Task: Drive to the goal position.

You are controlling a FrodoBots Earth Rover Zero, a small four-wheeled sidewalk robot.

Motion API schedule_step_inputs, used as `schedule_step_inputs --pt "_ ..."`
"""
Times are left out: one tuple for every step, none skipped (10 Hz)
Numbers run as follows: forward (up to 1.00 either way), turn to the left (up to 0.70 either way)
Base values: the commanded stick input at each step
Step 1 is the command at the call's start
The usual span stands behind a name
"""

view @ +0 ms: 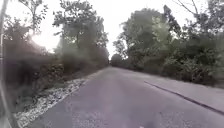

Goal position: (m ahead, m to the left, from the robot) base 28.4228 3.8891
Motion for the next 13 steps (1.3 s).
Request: schedule_step_inputs --pt "0.70 0.01" --pt "0.70 0.01" --pt "0.70 0.01" --pt "0.70 0.01" --pt "0.70 0.01" --pt "0.70 0.01" --pt "0.70 0.01" --pt "0.70 0.01" --pt "0.70 0.01" --pt "0.70 0.01" --pt "0.70 0.01" --pt "0.70 0.01" --pt "0.70 0.01"
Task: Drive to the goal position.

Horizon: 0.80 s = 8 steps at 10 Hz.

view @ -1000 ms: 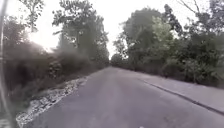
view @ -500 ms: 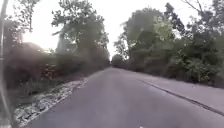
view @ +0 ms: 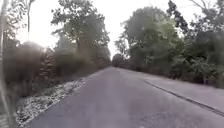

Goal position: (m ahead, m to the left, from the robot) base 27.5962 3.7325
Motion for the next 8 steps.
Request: schedule_step_inputs --pt "0.70 0.01" --pt "0.70 0.01" --pt "0.70 0.01" --pt "0.70 0.01" --pt "0.70 0.01" --pt "0.70 0.01" --pt "0.70 0.01" --pt "0.70 0.01"
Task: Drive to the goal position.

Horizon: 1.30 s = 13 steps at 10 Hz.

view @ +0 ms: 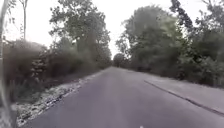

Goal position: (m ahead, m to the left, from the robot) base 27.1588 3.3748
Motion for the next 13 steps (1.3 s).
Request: schedule_step_inputs --pt "0.70 0.01" --pt "0.70 0.01" --pt "0.70 0.01" --pt "0.70 0.01" --pt "0.70 0.01" --pt "0.70 0.01" --pt "0.70 0.01" --pt "0.70 0.01" --pt "0.70 0.01" --pt "0.70 0.01" --pt "0.70 0.01" --pt "0.70 0.01" --pt "0.70 0.01"
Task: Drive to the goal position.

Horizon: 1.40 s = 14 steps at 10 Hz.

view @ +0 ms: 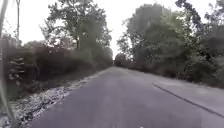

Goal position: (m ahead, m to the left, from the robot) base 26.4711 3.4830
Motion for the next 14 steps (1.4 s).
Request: schedule_step_inputs --pt "0.70 0.01" --pt "0.70 0.01" --pt "0.70 0.01" --pt "0.70 0.01" --pt "0.70 0.01" --pt "0.70 0.01" --pt "0.70 0.01" --pt "0.70 0.01" --pt "0.70 0.01" --pt "0.70 0.01" --pt "0.70 0.01" --pt "0.70 0.01" --pt "0.70 0.01" --pt "0.70 -0.02"
